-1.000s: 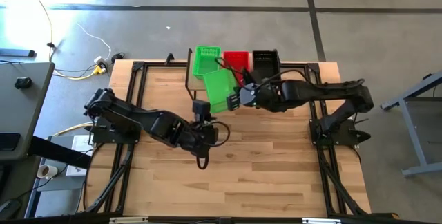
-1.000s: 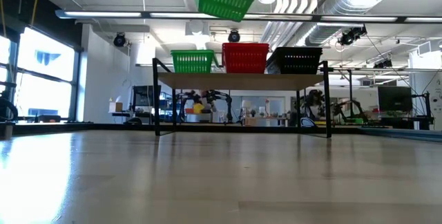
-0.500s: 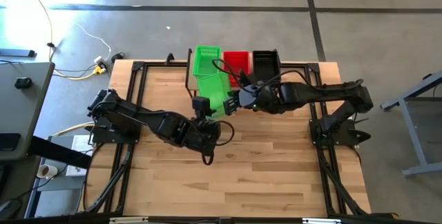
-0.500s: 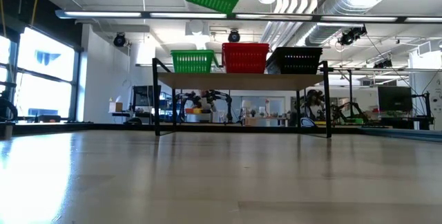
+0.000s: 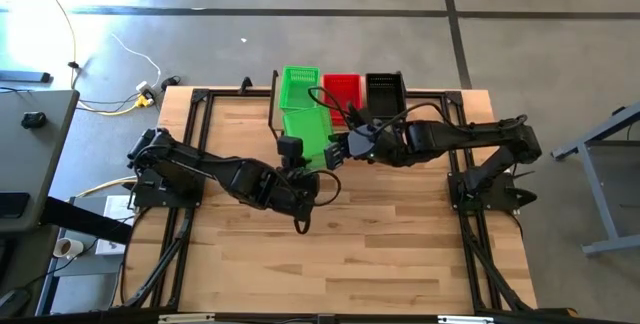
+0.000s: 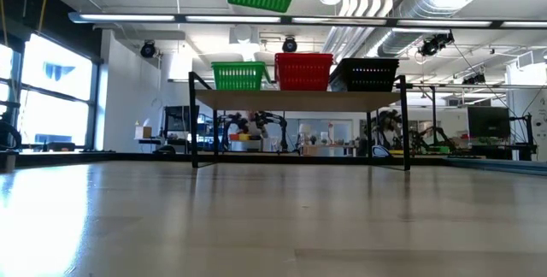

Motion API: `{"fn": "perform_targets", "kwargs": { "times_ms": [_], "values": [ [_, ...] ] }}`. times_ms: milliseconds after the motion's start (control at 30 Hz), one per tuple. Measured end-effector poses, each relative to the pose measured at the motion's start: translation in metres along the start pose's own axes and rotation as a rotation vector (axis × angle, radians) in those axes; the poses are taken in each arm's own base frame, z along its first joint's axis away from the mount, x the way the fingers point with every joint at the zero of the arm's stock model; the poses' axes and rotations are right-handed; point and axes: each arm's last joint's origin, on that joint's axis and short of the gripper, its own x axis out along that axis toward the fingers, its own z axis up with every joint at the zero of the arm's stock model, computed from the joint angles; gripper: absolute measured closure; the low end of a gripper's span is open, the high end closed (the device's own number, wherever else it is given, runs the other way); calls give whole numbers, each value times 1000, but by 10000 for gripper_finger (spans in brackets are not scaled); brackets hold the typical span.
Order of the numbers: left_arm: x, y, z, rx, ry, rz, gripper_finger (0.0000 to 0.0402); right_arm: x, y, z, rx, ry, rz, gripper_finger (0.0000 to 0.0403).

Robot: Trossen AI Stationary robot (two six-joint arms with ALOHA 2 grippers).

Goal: Stack baskets on shelf by color
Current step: Stack the green bin on top of the stacked green bins on the shelf

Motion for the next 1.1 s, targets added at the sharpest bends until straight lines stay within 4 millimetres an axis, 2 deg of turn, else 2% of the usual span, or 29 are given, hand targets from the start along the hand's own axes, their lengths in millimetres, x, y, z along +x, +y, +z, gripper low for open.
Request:
{"fn": "perform_targets", "kwargs": {
  "times_ms": [200,533,800,933,1100],
  "values": [
    [0,0,-1,36,4,-17,390,0,1,1,-27,-6,5,403],
    [-4,-1,-4,85,21,-18,397,1,2,4,-85,-29,30,395],
    [-3,1,-14,155,92,-51,399,7,-9,20,-70,-64,1,308],
    [-1,15,-20,150,125,-33,399,1,-19,34,-91,-82,8,270],
    [-2,41,-26,98,117,-24,400,-16,-31,53,-101,-125,21,247]
  ]
}}
